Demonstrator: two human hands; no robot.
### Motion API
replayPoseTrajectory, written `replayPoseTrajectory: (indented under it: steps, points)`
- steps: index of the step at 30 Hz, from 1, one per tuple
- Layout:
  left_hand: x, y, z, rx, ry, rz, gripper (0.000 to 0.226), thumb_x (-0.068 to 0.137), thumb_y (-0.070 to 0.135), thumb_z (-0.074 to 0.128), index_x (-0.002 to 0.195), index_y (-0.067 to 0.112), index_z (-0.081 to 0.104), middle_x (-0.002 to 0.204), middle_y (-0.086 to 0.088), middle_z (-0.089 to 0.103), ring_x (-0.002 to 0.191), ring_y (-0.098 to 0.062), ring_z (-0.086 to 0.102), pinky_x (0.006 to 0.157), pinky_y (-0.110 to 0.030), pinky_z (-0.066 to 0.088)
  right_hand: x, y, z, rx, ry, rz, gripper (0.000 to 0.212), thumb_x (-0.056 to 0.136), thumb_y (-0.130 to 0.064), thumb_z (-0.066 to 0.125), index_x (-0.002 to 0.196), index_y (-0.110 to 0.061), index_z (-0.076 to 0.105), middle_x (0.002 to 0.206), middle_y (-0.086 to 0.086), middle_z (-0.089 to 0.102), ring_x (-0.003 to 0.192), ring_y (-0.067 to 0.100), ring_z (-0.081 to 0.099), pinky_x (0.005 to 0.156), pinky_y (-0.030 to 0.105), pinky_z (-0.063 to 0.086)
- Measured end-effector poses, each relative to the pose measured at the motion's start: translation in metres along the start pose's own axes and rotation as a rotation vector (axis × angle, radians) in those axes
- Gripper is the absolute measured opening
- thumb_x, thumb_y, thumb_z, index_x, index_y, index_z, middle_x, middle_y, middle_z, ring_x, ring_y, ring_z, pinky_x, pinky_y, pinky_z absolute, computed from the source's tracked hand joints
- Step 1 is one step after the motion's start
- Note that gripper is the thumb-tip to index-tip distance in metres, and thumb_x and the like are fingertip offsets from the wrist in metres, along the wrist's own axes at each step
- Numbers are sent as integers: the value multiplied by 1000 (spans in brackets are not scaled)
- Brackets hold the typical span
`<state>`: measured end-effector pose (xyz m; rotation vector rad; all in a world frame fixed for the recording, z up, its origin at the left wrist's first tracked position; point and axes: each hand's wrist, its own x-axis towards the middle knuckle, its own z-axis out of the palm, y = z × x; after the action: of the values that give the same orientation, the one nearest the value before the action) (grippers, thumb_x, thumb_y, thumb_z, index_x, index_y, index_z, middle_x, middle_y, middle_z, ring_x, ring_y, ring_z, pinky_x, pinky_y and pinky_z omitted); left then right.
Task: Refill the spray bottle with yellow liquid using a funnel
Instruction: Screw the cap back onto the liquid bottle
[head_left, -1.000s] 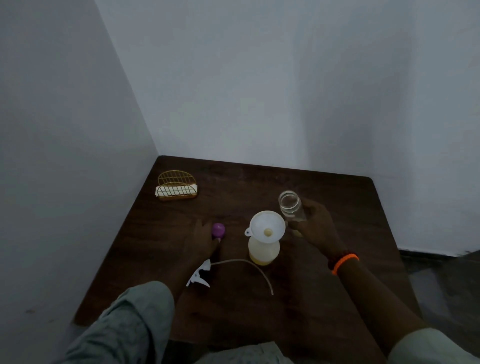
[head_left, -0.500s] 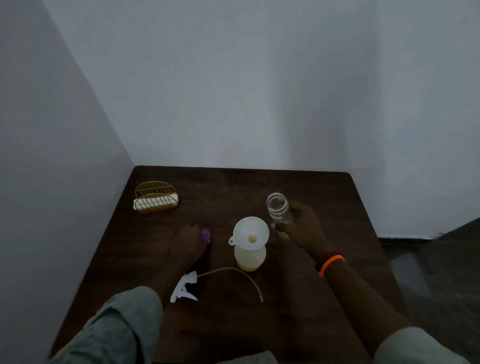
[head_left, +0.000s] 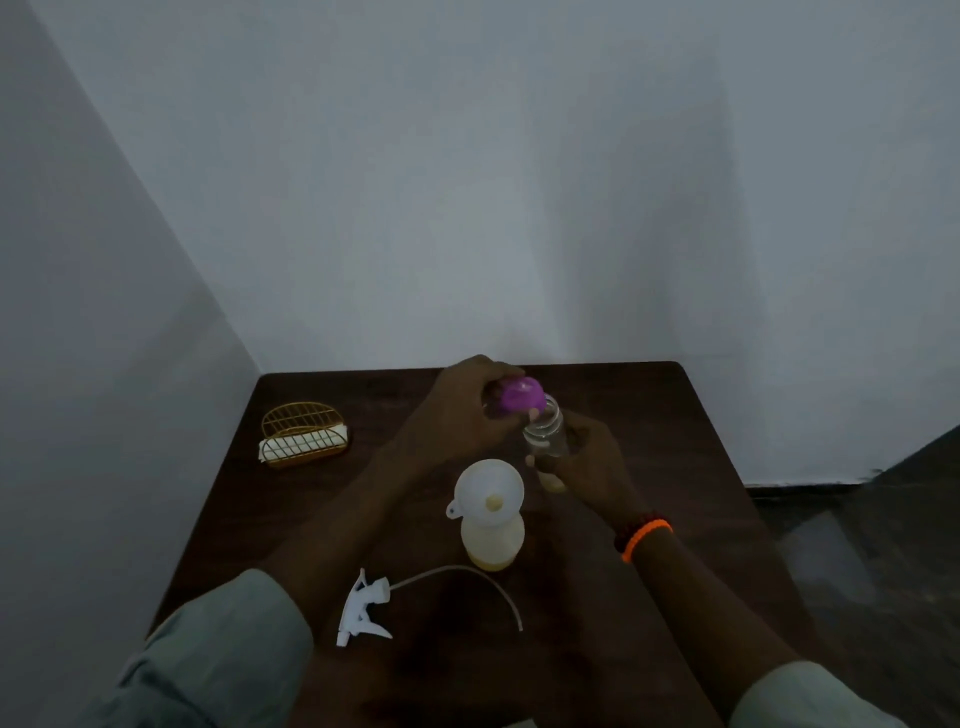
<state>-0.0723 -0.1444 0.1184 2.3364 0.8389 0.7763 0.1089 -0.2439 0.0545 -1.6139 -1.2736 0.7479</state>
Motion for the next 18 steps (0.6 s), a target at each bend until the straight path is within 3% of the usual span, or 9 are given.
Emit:
replayPoseTrajectory:
  steps: [3, 7, 9, 13, 18]
  points:
    - [3, 3, 3, 31, -31, 51, 52, 78, 33, 83, 123, 12, 67, 104, -1, 69, 83, 0, 59, 75, -2, 43, -2, -5, -1, 19, 7, 11, 26, 75, -9, 82, 97, -21, 73, 87, 4, 76, 80, 22, 72, 68, 30, 58]
    - [3, 7, 4, 28, -40, 48, 51, 79, 36, 81, 124, 15, 68, 100, 3, 68, 84, -3, 61, 73, -6, 44, -4, -7, -1, -2, 4, 0, 23, 79, -13, 81, 98, -22, 72, 84, 0, 76, 76, 17, 73, 68, 37, 58]
    - [4, 8, 5, 34, -65, 49, 51, 78, 37, 82, 123, 16, 68, 98, 7, 66, 82, 1, 58, 73, -4, 41, -5, -6, 0, -8, -7, -10, 25, 78, -13, 82, 99, -20, 72, 87, -1, 76, 78, 14, 72, 68, 33, 59]
    - [4, 10, 6, 21, -99, 51, 51, 77, 36, 83, 122, 17, 68, 100, 4, 66, 85, 0, 57, 77, -10, 43, -5, -9, 2, 8, -8, -12, 27, 78, -12, 82, 103, -17, 72, 91, -4, 75, 83, 0, 71, 67, 11, 53]
    - [8, 10, 1, 39, -139, 62, 52, 79, 34, 80, 126, 17, 67, 106, 1, 67, 93, -7, 61, 83, -20, 49, -4, -10, 4, -21, -2, -4, 23, 79, -13, 82, 100, -13, 72, 89, -2, 75, 80, -2, 70, 67, 10, 52]
